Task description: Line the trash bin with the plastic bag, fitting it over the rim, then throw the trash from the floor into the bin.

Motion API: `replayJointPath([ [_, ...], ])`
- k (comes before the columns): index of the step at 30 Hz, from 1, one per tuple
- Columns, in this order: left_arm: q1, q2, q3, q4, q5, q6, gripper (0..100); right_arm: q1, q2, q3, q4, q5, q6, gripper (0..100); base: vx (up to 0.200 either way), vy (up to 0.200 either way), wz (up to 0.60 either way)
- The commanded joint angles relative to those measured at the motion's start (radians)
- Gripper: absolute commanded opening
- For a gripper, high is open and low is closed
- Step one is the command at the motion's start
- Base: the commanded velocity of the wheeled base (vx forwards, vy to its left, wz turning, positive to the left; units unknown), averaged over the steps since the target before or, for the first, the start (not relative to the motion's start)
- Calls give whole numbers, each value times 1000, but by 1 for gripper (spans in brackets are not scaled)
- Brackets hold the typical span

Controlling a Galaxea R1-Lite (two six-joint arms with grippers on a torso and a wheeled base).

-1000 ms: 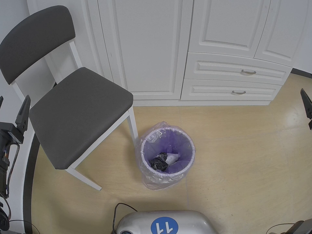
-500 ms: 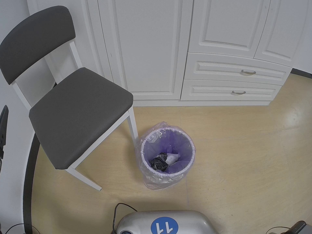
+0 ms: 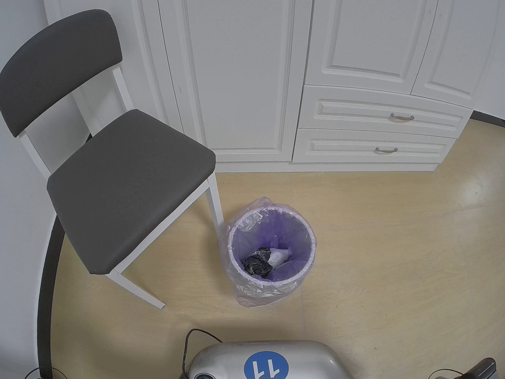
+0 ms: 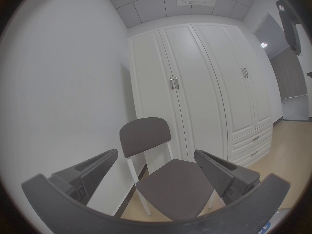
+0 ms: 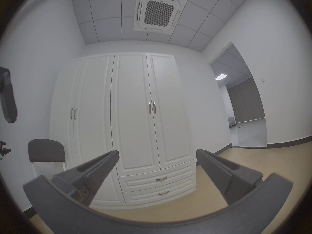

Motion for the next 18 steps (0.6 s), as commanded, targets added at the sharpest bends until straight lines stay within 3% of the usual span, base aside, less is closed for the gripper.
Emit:
replayJointPath([
  [1, 43, -177, -23, 94, -6, -7, 100, 25, -170, -17, 68, 1, 1, 100, 0, 0, 0],
  [6, 46, -218, -9, 140, -9, -10, 100, 20, -184, -16, 71, 1, 1, 100, 0, 0, 0],
  [18, 87, -366, 66, 250, -13, -33, 100, 17, -185, -23, 59, -87, 0, 100, 0, 0, 0],
])
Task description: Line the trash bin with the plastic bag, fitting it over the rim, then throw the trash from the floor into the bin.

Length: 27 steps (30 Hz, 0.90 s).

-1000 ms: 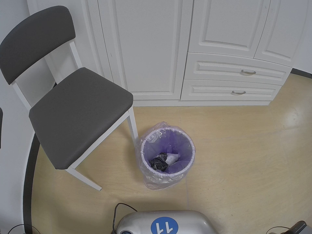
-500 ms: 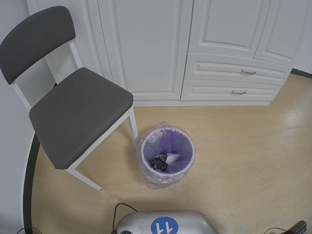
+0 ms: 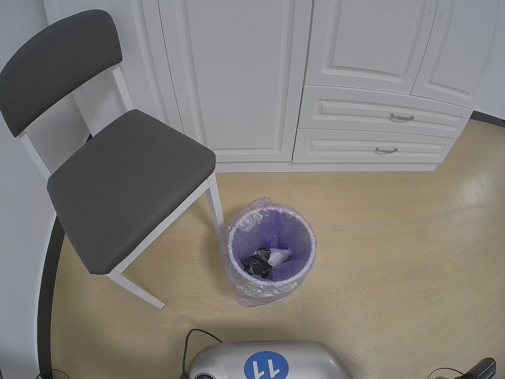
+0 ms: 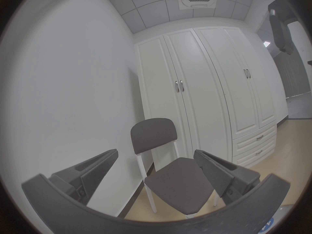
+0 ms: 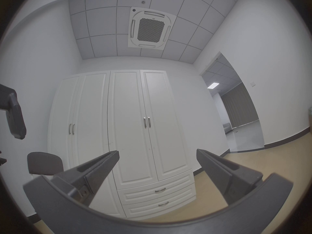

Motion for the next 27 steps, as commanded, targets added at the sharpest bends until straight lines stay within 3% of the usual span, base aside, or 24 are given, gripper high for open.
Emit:
replayJointPath([
  [1, 6, -94, 33, 47, 1, -28, 100, 0, -15, 0, -3, -9, -1, 100, 0, 0, 0],
  [4, 12, -130, 68, 68, 7, -44, 100, 0, -15, 12, -4, -11, -4, 100, 0, 0, 0],
  [9, 12, -130, 151, -8, 7, -73, 100, 0, -15, 51, -44, -39, -8, 100, 0, 0, 0],
  [12, 12, -130, 180, -11, 2, -94, 100, 0, -15, 111, -119, -42, -17, 100, 0, 0, 0],
  [14, 12, -130, 180, -14, -1, -155, 100, 0, -15, 170, -193, -32, -34, 100, 0, 0, 0],
  [18, 12, -130, 180, 61, -22, -237, 100, 0, -15, 279, -303, -31, -73, 100, 0, 0, 0],
  [27, 12, -130, 180, 253, -38, -235, 100, -2, -15, 397, -368, -14, -103, 100, 0, 0, 0],
])
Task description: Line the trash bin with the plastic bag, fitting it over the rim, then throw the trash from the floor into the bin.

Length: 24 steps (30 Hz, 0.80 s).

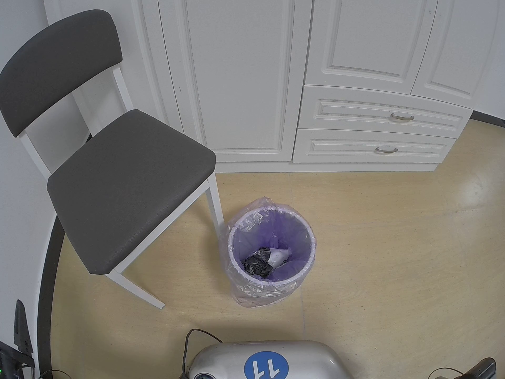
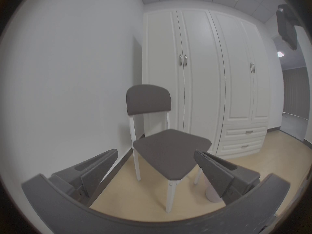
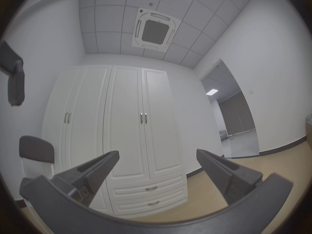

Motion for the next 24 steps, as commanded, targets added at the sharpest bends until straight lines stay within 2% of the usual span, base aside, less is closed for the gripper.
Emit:
replayJointPath([
  [1, 0, -10, 17, 63, -10, -3, 100, 0, -11, 83, -1, 33, -6, 100, 0, 0, 0],
  [12, 0, -11, 17, 142, -4, -10, 100, 0, -11, 84, 28, 44, -31, 100, 0, 0, 0],
  [16, 0, -11, 17, 143, -7, -3, 100, 0, -11, 84, 39, 36, -40, 100, 0, 0, 0],
  [20, 0, -10, 17, 145, -15, -6, 100, 0, -11, 84, 116, 5, -31, 100, 0, 0, 0],
  [24, 0, -10, 17, 146, -45, -16, 100, 0, -11, 84, 148, -9, -28, 100, 0, 0, 0],
])
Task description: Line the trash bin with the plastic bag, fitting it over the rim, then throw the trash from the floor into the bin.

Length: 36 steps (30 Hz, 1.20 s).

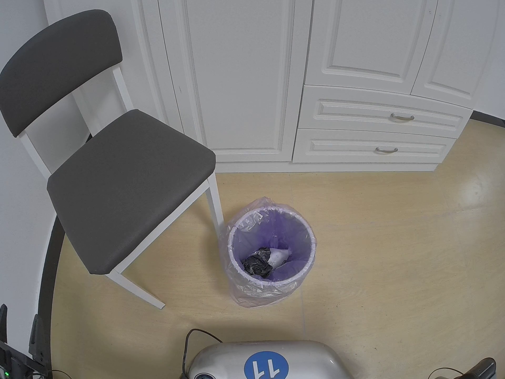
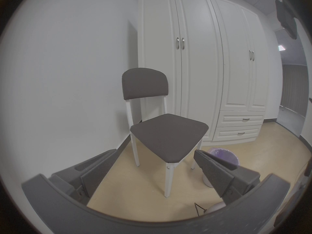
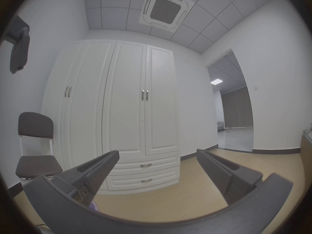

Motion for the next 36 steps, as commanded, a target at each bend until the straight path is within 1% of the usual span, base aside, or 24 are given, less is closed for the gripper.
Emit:
replayJointPath([
  [1, 0, -10, 18, 9, -31, -5, 100, 0, -13, 17, 11, -3, 2, 100, 0, 0, 0],
  [5, 0, -11, 18, 22, -45, -6, 100, 0, -11, 17, 14, 3, 2, 100, 0, 0, 0],
  [6, 0, -11, 18, 32, -103, -9, 100, 0, -13, 17, 57, 6, 5, 100, 0, 0, 0],
  [8, 0, -11, 18, 69, -160, 8, 100, -2, -13, 17, 138, 10, 11, 100, 0, 0, 0],
  [9, 0, -11, 16, 78, -167, 20, 100, 0, -13, 17, 177, 16, 17, 100, 0, 0, 0],
  [10, 0, -11, 16, 78, -167, 20, 100, 0, -13, 17, 177, 16, 17, 100, 0, 0, 0],
  [12, -1, -11, 18, 66, -170, 38, 100, 0, -13, 17, 296, 65, 47, 100, 0, 0, 0],
  [13, -1, -11, 18, 66, -170, 38, 100, 0, -13, 17, 296, 65, 47, 100, 0, 0, 0],
  [14, 0, -11, 18, 68, -172, 35, 100, 0, -13, 17, 387, 128, 66, 100, 0, 0, 0],
  [16, 0, -11, 18, 68, -169, 31, 100, 0, -13, 17, 453, 161, 70, 100, 0, 0, 0],
  [17, 0, -11, 18, 68, -169, 29, 100, -2, -11, 17, 511, 171, 62, 100, 0, 0, 0],
  [21, 0, -11, 18, 68, -169, 31, 100, 0, -11, 17, 522, 201, 60, 100, 0, 0, 0],
  [22, 0, -11, 18, 68, -169, 35, 100, 0, -11, 17, 528, 263, 85, 100, 0, 0, 0],
  [23, 0, -11, 18, 68, -169, 37, 100, 0, -11, 17, 530, 302, 109, 100, 0, 0, 0],
  [24, 0, -11, 18, 69, -169, 37, 100, 0, -11, 17, 527, 333, 119, 100, 0, 0, 0],
  [25, 0, -11, 18, 69, -170, 37, 100, 0, -11, 17, 525, 338, 120, 100, 0, 0, 0],
  [26, 0, -11, 18, 68, -169, 37, 100, 0, -11, 14, 533, 364, 122, 100, 0, 0, 0],
  [30, 0, -11, 18, 68, -170, 38, 100, 0, -13, 17, 530, 344, 99, 100, 0, 0, 0],
  [31, 0, -11, 18, 69, -170, 38, 100, 0, -13, 17, 542, 329, 48, 100, 0, 0, 0],
  [32, 0, -11, 18, 69, -170, 38, 100, 0, -13, 17, 546, 330, 45, 100, 0, 0, 0],
  [33, 0, -11, 18, 69, -169, 38, 100, 0, -11, 17, 585, 333, 57, 100, 0, 0, 0],
  [36, 0, -11, 18, 69, -169, 37, 100, 0, -13, 17, 588, 332, 59, 100, 0, 0, 0],
])
